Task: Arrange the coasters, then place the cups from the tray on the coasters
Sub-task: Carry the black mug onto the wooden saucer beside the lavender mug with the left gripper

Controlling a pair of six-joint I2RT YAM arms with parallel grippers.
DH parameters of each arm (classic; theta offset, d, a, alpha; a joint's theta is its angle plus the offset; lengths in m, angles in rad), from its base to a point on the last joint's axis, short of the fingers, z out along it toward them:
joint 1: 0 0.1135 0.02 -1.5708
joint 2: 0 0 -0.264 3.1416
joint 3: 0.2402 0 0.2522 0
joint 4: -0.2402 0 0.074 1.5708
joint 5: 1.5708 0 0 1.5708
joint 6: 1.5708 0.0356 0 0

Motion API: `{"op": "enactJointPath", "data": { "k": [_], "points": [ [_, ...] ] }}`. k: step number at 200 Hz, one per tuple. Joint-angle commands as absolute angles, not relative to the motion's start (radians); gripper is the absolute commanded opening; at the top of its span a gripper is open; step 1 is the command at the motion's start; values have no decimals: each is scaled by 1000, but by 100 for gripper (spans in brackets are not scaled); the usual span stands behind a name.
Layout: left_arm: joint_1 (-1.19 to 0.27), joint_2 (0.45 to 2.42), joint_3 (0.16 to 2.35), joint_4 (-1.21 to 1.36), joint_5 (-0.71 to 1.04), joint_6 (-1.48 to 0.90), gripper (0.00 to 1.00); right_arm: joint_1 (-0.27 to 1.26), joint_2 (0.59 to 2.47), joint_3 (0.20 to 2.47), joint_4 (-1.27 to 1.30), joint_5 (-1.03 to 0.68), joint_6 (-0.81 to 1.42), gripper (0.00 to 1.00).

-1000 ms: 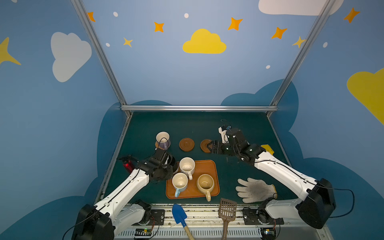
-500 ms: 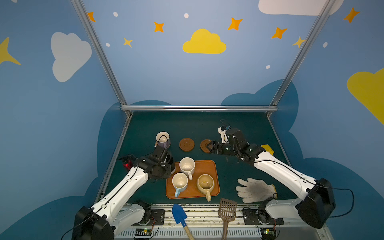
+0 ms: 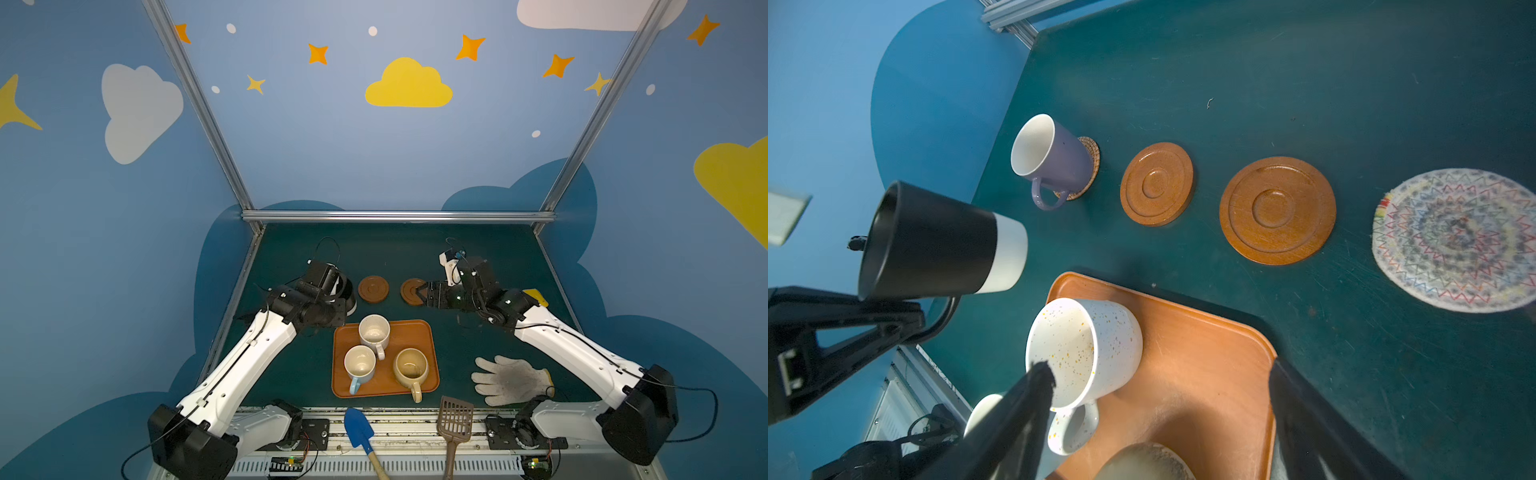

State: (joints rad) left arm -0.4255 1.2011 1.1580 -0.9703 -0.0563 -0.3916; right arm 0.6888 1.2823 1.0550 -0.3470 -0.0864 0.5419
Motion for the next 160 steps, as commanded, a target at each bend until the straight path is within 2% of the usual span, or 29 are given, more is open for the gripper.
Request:
{"op": "enactJointPath", "data": {
  "k": [1,83,160],
  "points": [
    [-424,1265,1253,-885,-66,-343,3,685,1262,1035,-352,-78,543,82],
    [-422,1637,1475,-767,-91,-335,3,686,1234,1026,-417,-126,499,82],
    [-437,1849,1576,-750,-105,-365,3,681,1182,991,-442,-100,492,82]
  ]
}}
